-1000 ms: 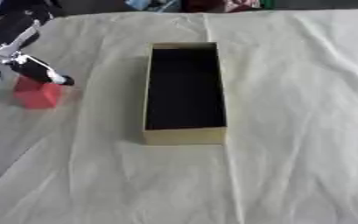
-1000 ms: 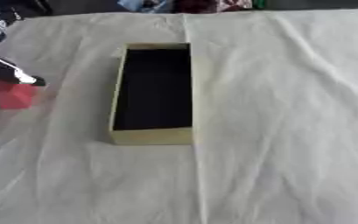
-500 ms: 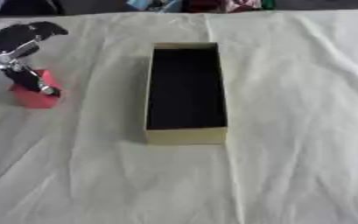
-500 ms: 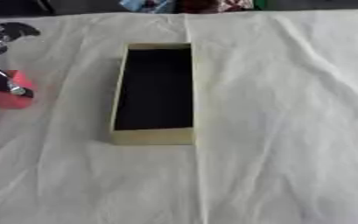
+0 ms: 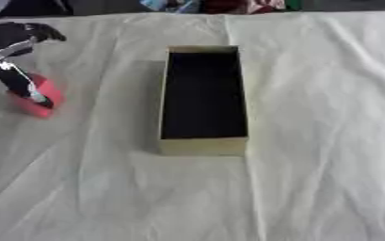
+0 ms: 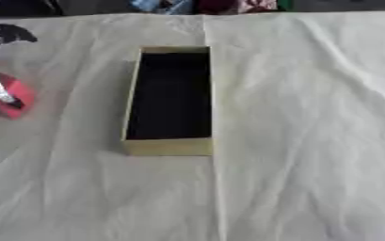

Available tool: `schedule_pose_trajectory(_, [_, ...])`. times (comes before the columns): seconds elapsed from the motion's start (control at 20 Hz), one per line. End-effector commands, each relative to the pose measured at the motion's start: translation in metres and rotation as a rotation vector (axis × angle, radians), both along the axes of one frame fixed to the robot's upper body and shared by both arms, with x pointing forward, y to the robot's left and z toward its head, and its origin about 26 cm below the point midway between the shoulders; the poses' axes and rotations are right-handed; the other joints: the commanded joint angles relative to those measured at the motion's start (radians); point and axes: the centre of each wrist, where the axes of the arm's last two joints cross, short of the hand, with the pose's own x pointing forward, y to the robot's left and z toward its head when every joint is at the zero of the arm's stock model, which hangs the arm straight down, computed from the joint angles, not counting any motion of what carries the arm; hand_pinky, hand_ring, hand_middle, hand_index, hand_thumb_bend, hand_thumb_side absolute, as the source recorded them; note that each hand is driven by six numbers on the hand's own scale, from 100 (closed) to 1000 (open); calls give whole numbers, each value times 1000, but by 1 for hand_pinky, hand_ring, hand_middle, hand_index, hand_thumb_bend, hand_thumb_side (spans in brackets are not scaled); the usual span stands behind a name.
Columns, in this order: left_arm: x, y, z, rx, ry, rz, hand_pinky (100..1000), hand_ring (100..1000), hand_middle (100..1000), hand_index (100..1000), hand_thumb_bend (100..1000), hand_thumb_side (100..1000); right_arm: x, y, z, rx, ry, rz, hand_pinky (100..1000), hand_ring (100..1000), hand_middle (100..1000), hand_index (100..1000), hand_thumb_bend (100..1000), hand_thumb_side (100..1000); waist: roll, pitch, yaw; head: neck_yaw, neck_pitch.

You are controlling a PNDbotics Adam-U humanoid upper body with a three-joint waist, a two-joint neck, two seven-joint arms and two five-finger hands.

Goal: Pick up objects on the table and place them in the box.

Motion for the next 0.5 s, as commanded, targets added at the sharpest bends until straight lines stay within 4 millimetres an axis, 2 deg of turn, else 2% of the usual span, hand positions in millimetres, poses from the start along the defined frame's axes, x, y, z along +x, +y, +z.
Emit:
schedule_pose_trajectory(0.05, [-2, 11, 25, 13, -15, 7, 905, 902, 895, 944, 955, 307, -3, -2, 9, -33, -19, -11, 874, 829, 836, 840, 100, 531, 6, -34, 2, -2, 2])
schedule_pose_trajectory(0.25, [-2, 10, 34, 9, 18, 10, 899, 896, 884, 932, 991, 308, -4, -2, 9, -35, -16, -14, 874, 829, 836, 840, 100, 531, 6, -35, 4, -3, 2])
schedule_pose_trajectory(0.5, [-5, 17, 38, 45, 95, 61, 896, 887, 866, 927, 978, 284, -4, -2, 8, -40, -14, -14, 874, 830, 836, 840, 100, 531, 8, -37, 9, -7, 3])
